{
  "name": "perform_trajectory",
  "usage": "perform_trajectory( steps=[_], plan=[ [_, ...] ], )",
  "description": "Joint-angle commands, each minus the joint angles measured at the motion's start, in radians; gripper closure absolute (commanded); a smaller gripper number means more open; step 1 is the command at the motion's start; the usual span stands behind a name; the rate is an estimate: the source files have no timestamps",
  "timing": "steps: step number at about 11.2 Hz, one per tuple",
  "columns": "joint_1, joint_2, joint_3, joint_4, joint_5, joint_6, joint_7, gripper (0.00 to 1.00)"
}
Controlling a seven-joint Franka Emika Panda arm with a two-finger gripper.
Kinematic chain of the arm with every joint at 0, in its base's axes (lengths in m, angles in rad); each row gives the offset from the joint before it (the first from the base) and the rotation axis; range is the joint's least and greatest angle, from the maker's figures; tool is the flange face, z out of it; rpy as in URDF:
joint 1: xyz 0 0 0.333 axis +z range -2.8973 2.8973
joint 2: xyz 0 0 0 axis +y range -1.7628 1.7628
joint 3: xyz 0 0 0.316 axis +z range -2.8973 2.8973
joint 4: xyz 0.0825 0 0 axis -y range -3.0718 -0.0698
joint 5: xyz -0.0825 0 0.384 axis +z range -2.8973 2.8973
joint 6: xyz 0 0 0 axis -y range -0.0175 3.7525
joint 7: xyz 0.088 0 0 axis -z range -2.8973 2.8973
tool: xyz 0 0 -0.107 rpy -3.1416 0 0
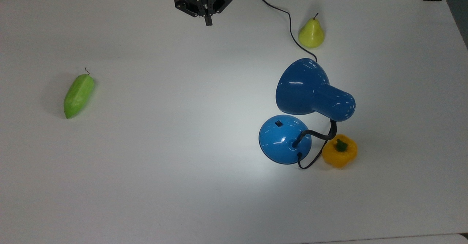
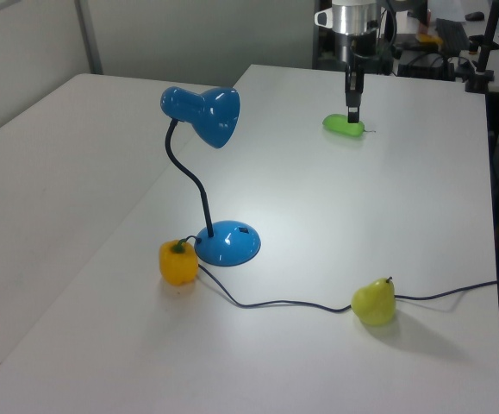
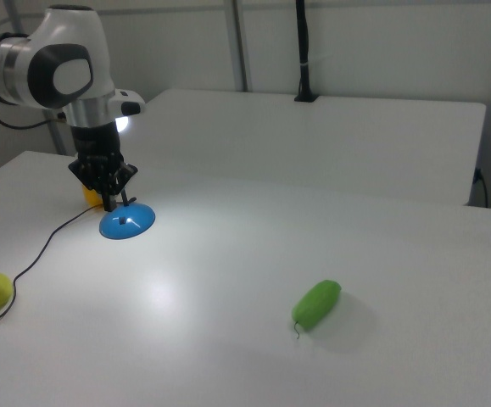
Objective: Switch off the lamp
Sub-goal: 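Move the gripper toward the blue lamp's round base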
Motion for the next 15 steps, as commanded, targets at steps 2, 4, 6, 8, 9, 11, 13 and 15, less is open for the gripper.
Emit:
perform_trajectory(
  steps=[2, 4, 6, 8, 9, 11, 13, 15],
  plan=[
    [0.027, 0.054, -0.007, -0.001, 0.044, 0.1, -0.017, 1.0],
    [0.047, 0.096, -0.007, -0.001, 0.044, 0.172, -0.011, 1.0],
    [0.059, 0.142, -0.007, -0.001, 0.047, 0.253, -0.008, 1.0],
    [0.073, 0.165, -0.006, -0.001, 0.072, 0.317, -0.007, 1.0],
    [0.087, 0.17, -0.006, -0.007, 0.089, 0.359, -0.007, 1.0],
    [0.099, 0.185, -0.006, -0.012, 0.092, 0.434, 0.016, 1.0],
    [0.142, 0.237, -0.006, -0.01, 0.092, 0.529, 0.024, 1.0],
    [0.176, 0.274, -0.007, -0.009, 0.092, 0.578, 0.021, 1.0]
  ],
)
